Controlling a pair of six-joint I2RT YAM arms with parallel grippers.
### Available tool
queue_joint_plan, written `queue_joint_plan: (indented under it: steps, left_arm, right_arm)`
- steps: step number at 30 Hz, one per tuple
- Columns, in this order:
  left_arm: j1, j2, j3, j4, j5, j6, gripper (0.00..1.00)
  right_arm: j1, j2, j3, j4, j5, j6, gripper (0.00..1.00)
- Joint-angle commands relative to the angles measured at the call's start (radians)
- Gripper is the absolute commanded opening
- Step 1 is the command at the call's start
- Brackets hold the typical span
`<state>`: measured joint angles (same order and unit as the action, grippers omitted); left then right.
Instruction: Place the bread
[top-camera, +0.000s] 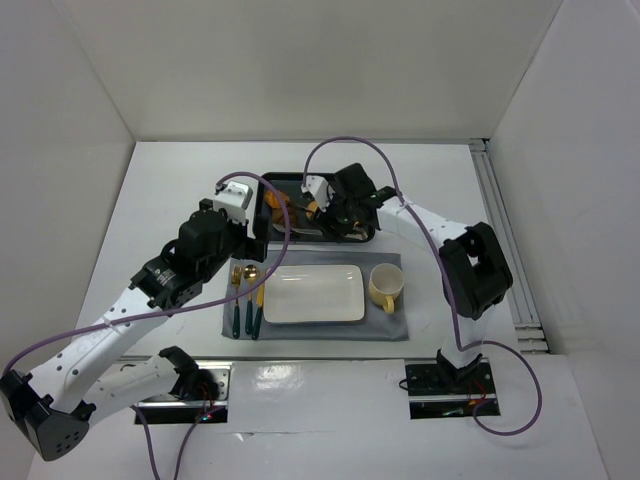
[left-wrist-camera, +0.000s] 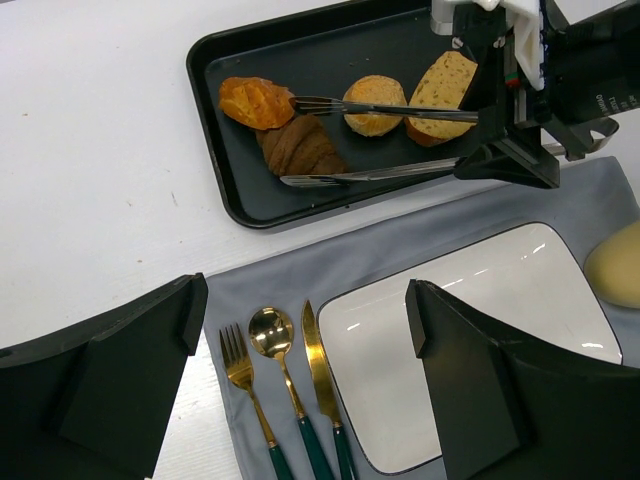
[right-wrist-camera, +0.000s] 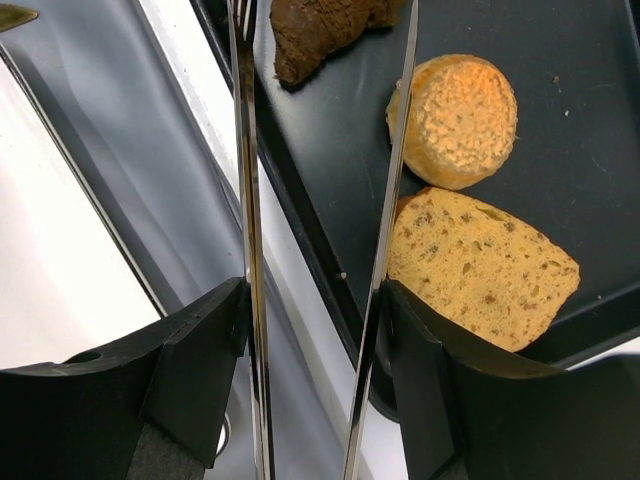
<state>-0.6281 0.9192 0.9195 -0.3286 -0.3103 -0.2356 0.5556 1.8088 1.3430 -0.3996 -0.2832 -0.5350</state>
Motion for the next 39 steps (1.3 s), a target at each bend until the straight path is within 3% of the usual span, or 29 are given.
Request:
queue_joint_plan:
  steps: [1, 9, 16, 21, 39]
  left_arm:
    - [-0.002, -0.019, -0.005, 0.042, -0.012, 0.007, 1.00]
    - [-0.002, -0.019, -0.005, 0.042, -0.012, 0.007, 1.00]
    - [-0.002, -0.019, -0.005, 0.042, -0.012, 0.007, 1.00]
    - [-0.002, -0.019, -0.005, 0.051, -0.012, 0.007, 1.00]
    - [-0.002, -0.019, -0.005, 0.051, -0.021, 0.007, 1.00]
  right_arm:
    - [0.023, 0.010, 0.048, 0.058, 0.039, 0.009, 0.64]
    - [0.032, 0.011, 0.058, 0.058, 0.091, 0.009, 0.57]
    - [0.032, -0.020, 0.039, 0.048, 0.101, 0.018, 0.35]
    - [0.032, -0.045, 0.029, 0.048, 0.101, 0.018, 0.25]
    - [0.023, -0.364, -0.120, -0.050, -0.005, 0.009, 0.24]
